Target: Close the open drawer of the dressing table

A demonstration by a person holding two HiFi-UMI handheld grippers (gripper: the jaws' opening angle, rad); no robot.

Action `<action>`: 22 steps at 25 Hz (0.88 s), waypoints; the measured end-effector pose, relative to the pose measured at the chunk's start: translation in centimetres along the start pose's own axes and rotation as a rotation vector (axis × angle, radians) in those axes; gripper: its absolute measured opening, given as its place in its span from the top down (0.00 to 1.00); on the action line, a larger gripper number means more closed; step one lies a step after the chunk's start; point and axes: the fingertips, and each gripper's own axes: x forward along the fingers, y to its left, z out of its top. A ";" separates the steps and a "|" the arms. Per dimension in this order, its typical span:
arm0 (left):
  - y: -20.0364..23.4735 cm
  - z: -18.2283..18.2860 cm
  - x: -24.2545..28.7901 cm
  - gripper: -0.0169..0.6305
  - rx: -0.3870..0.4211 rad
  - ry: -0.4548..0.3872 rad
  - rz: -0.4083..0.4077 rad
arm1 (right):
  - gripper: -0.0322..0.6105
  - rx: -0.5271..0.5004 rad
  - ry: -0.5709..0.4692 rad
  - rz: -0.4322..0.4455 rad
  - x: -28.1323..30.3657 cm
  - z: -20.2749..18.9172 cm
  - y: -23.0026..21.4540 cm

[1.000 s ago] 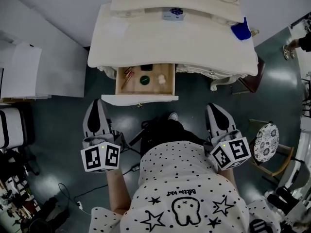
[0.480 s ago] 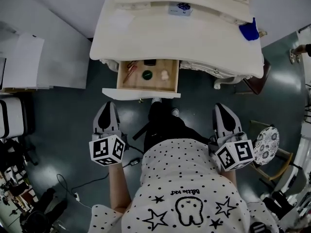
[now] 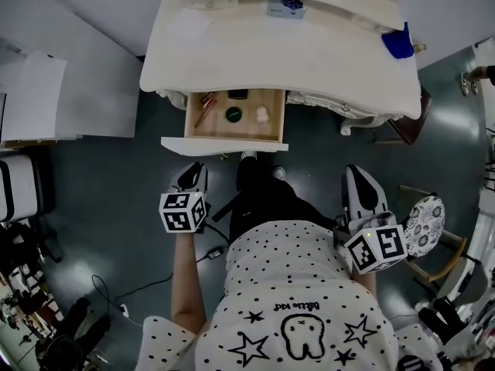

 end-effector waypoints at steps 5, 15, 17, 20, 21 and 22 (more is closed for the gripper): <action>-0.6 -3.9 4.7 0.74 -0.019 0.140 -0.085 | 0.94 0.003 0.029 -0.012 -0.4 -0.9 -0.5; -0.8 -8.0 10.9 0.70 -0.021 0.283 -0.108 | 0.94 0.002 0.048 -0.039 -1.7 -2.0 -1.4; -1.1 -8.2 11.4 0.70 -0.010 0.296 -0.109 | 0.94 0.005 0.048 -0.046 -1.9 -2.1 -1.7; -1.5 -8.4 11.9 0.70 -0.010 0.300 -0.103 | 0.94 0.009 0.048 -0.054 -2.1 -2.2 -2.0; -1.6 -8.3 12.0 0.70 -0.018 0.297 -0.100 | 0.94 0.010 0.049 -0.055 -2.2 -2.2 -2.0; -1.7 -8.3 12.1 0.70 -0.026 0.293 -0.097 | 0.94 0.011 0.049 -0.056 -2.2 -2.2 -2.1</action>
